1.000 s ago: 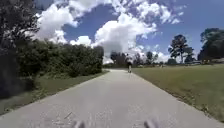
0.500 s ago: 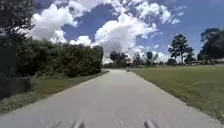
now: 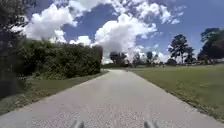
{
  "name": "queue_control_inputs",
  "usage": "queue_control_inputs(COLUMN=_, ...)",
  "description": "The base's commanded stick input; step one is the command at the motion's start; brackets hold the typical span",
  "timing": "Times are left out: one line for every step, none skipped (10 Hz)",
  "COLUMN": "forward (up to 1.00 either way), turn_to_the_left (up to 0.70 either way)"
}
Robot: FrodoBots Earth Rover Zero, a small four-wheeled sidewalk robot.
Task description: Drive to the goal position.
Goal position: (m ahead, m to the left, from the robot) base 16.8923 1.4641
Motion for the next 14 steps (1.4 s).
queue_control_inputs(forward=0.5, turn_to_the_left=0.0)
queue_control_inputs(forward=0.5, turn_to_the_left=0.0)
queue_control_inputs(forward=0.5, turn_to_the_left=0.0)
queue_control_inputs(forward=0.5, turn_to_the_left=0.0)
queue_control_inputs(forward=0.5, turn_to_the_left=0.0)
queue_control_inputs(forward=0.5, turn_to_the_left=0.0)
queue_control_inputs(forward=0.5, turn_to_the_left=0.0)
queue_control_inputs(forward=0.5, turn_to_the_left=0.0)
queue_control_inputs(forward=0.5, turn_to_the_left=0.0)
queue_control_inputs(forward=0.5, turn_to_the_left=0.0)
queue_control_inputs(forward=0.5, turn_to_the_left=-0.06)
queue_control_inputs(forward=0.5, turn_to_the_left=-0.25)
queue_control_inputs(forward=0.5, turn_to_the_left=-0.25)
queue_control_inputs(forward=0.5, turn_to_the_left=-0.25)
